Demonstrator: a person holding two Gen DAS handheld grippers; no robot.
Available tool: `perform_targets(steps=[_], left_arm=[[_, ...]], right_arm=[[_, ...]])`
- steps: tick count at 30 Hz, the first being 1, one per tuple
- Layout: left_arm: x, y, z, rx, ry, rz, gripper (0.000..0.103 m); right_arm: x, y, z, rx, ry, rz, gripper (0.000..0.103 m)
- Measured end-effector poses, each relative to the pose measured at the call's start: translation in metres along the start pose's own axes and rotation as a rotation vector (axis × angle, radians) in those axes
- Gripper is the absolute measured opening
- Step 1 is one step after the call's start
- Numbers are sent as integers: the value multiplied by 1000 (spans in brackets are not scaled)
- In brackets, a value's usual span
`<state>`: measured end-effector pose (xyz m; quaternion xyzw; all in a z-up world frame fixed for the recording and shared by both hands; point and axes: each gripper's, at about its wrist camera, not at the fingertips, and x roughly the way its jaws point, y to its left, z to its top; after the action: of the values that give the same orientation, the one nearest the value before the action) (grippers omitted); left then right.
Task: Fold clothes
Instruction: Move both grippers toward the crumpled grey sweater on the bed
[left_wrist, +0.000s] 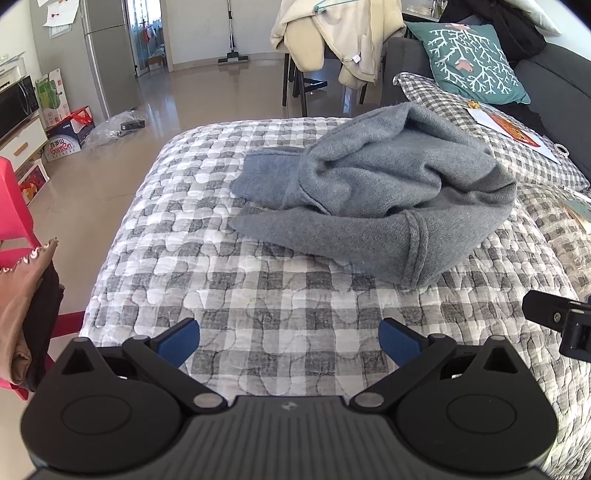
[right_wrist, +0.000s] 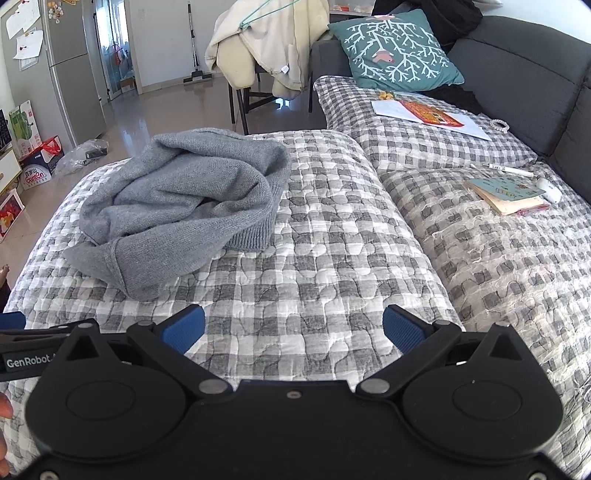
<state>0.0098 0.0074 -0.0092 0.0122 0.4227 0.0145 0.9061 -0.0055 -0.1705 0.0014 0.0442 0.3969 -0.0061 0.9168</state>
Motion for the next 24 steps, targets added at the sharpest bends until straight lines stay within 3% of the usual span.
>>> perform_targets(steps=[9,16,24], left_arm=[[12,3,-4,17,55,26,102],[13,3,-13,54,28,26,103],[11,5,-19,73,6,3,103]], right_arm=[[15,12,-8,-77,65,-28,103],[29,15,-15,-105,144,-22,103],[31,10,-19,-113,151,5,103]])
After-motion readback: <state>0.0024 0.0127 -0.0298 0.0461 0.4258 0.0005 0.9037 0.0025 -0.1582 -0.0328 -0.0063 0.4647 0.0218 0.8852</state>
